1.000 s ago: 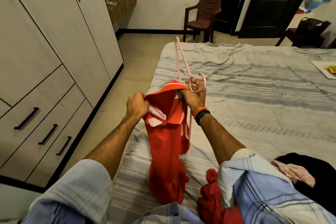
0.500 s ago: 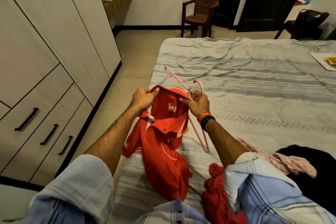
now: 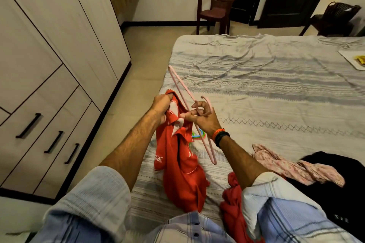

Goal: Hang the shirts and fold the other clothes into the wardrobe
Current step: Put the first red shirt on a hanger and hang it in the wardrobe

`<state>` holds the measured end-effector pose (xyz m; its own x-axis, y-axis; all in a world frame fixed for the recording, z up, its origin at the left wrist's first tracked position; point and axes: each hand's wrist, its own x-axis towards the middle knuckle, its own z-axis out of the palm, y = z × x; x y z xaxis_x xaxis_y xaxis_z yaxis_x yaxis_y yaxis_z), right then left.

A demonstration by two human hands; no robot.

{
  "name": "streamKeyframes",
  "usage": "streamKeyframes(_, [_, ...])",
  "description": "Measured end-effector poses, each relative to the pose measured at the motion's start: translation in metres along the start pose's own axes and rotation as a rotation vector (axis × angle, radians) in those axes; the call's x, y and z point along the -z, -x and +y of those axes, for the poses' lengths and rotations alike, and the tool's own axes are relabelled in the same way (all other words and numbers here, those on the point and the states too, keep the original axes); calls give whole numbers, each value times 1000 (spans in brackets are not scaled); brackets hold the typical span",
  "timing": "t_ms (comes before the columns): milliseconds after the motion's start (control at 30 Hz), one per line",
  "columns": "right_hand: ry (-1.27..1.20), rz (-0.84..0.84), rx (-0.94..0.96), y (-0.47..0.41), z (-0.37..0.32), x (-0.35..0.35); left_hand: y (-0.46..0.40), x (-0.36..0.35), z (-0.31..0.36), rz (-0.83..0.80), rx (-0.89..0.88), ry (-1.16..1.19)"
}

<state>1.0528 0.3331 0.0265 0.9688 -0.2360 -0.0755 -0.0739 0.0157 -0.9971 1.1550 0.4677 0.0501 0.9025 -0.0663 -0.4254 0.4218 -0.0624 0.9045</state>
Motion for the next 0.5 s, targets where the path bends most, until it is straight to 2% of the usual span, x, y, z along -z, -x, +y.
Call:
streamKeyframes(200, [-26,217,-20,-1,-11,10,4,0,10,83,-24,60])
streamKeyframes(367, [18,200,2,2,-12,29,0,19,23,328,11,229])
streamKeyframes(500, [19,173,-24,5,-6,34,-10,39,26,539,-9,181])
